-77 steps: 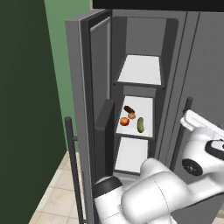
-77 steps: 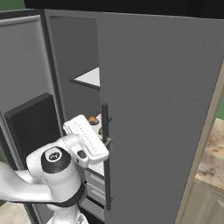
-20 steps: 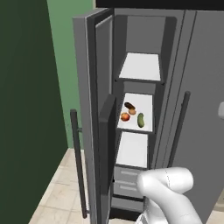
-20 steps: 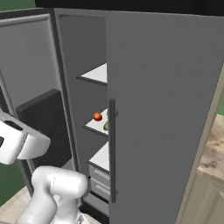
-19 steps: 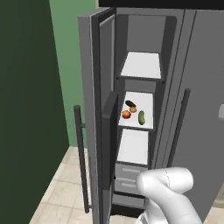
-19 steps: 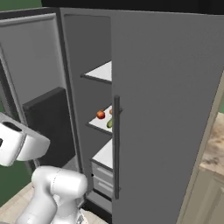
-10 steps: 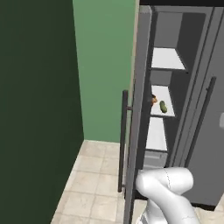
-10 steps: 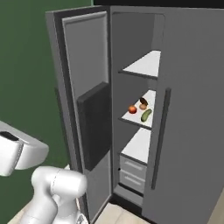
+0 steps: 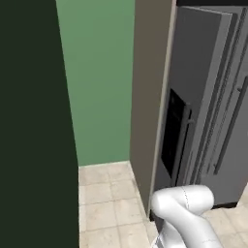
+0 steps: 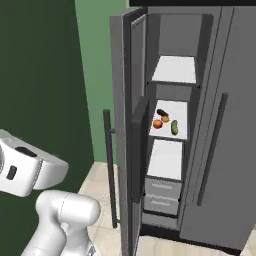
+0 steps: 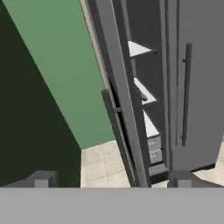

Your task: Take the sweet potato and tangerine from the highest rack and move them to the second highest rack where the cucumber and peach are located, to maximize freezer space. Close the freezer door after rearranging.

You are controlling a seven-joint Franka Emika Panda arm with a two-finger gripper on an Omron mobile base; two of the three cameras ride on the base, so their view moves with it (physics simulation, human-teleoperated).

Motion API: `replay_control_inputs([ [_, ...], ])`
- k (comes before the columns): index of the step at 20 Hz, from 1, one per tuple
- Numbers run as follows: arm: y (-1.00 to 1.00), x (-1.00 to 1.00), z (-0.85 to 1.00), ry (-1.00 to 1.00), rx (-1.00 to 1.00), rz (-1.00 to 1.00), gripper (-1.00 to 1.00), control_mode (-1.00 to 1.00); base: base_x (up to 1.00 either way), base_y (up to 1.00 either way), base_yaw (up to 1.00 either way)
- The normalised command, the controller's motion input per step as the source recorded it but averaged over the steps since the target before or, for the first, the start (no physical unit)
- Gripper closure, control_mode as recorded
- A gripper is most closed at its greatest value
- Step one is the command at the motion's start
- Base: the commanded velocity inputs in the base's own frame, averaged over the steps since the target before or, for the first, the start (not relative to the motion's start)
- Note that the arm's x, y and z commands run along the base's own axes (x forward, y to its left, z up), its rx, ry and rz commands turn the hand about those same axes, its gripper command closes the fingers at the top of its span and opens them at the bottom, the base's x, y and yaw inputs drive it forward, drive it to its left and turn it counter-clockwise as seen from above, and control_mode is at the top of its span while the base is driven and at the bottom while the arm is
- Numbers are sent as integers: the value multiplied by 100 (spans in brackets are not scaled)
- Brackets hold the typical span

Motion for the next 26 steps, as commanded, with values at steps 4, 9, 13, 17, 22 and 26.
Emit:
replay_control_inputs([
  [4, 0, 0, 0, 0, 0, 0, -100, 100, 33, 94, -79],
  [9, 0, 0, 0, 0, 0, 0, -100, 100, 40, 80, -81],
  [13, 0, 0, 0, 0, 0, 0, -100, 100, 46, 61, -79],
  [17, 0, 0, 0, 0, 0, 0, -100, 100, 48, 59, -72],
  [22, 0, 0, 0, 0, 0, 0, -100, 100, 34, 65, -62],
  [26, 0, 0, 0, 0, 0, 0, -100, 100, 22, 56, -51],
])
